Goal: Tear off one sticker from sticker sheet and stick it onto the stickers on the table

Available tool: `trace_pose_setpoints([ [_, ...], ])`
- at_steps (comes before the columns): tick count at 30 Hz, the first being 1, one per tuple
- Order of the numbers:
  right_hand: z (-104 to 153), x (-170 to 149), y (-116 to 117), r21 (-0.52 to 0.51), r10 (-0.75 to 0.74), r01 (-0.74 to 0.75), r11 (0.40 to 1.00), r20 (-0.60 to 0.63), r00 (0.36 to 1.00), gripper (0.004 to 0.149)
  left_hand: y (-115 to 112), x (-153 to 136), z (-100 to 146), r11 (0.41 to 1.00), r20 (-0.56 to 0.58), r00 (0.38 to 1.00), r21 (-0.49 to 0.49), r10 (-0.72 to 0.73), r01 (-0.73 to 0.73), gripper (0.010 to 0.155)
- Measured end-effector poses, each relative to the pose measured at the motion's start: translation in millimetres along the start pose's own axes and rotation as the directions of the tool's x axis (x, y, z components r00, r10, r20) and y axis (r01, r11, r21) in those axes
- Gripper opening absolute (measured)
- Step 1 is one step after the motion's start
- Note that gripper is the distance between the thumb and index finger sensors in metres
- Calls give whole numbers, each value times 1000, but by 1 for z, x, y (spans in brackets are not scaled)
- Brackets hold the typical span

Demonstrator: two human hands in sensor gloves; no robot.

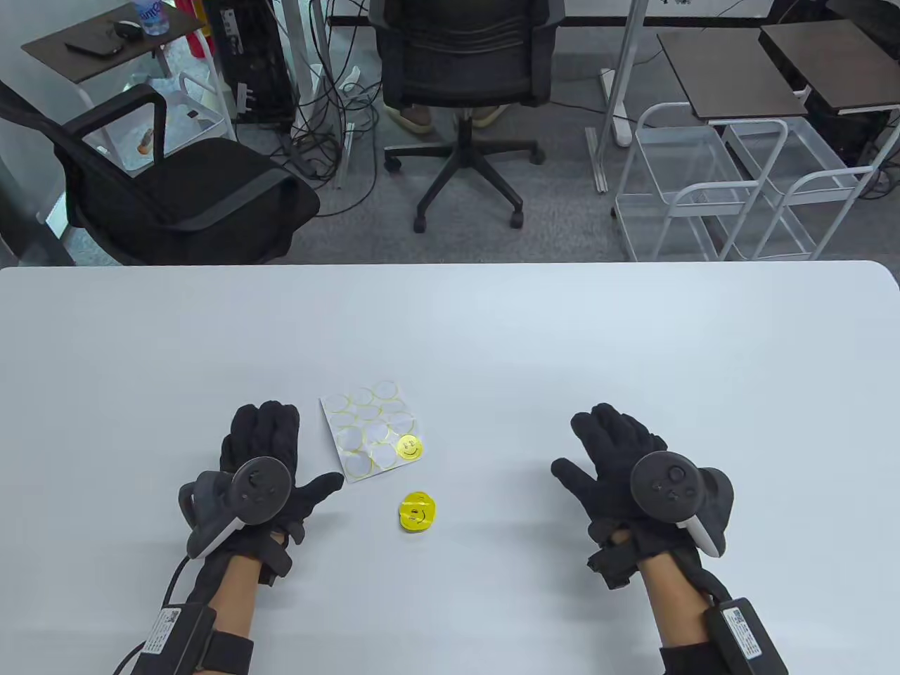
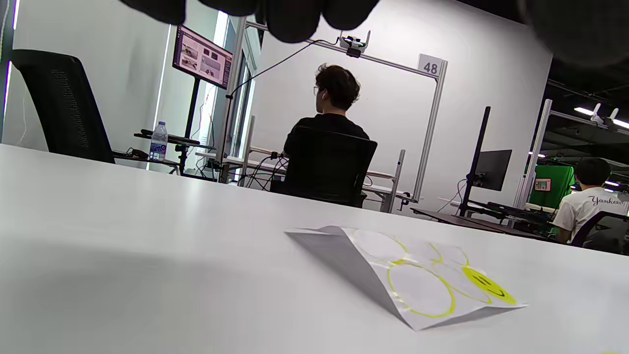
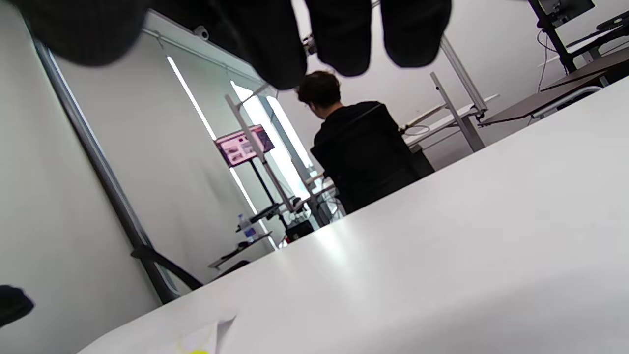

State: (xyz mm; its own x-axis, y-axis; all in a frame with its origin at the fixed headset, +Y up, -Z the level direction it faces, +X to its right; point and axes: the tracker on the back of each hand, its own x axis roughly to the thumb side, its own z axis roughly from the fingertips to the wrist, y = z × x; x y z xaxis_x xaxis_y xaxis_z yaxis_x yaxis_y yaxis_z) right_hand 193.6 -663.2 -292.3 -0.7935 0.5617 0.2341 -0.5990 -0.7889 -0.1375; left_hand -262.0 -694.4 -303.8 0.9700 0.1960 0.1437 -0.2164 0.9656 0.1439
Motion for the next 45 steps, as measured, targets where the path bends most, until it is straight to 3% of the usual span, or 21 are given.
trace_pose_setpoints([
  [16,0,5,-3,-23,5,-5,1000,15,1000,79,0,2,1,999,22,998,1,55,-55,106],
  [22,-1,6,-8,-35,10,-9,999,20,1000,79,11,22,-23,999,78,996,0,37,-37,106],
  [26,1,7,-10,-42,-4,5,999,18,1000,79,7,42,-51,996,102,994,-84,32,-24,107],
  [33,1,7,-7,-30,-6,7,1000,23,1000,79,-30,65,-81,975,87,996,-222,-5,24,107],
  [38,1,10,-7,-26,-7,8,1000,37,999,79,-68,63,-89,939,41,993,-321,-113,120,110],
  [45,1,14,-5,-23,0,1,1000,56,998,79,-96,61,-93,898,18,988,-415,-153,146,102],
])
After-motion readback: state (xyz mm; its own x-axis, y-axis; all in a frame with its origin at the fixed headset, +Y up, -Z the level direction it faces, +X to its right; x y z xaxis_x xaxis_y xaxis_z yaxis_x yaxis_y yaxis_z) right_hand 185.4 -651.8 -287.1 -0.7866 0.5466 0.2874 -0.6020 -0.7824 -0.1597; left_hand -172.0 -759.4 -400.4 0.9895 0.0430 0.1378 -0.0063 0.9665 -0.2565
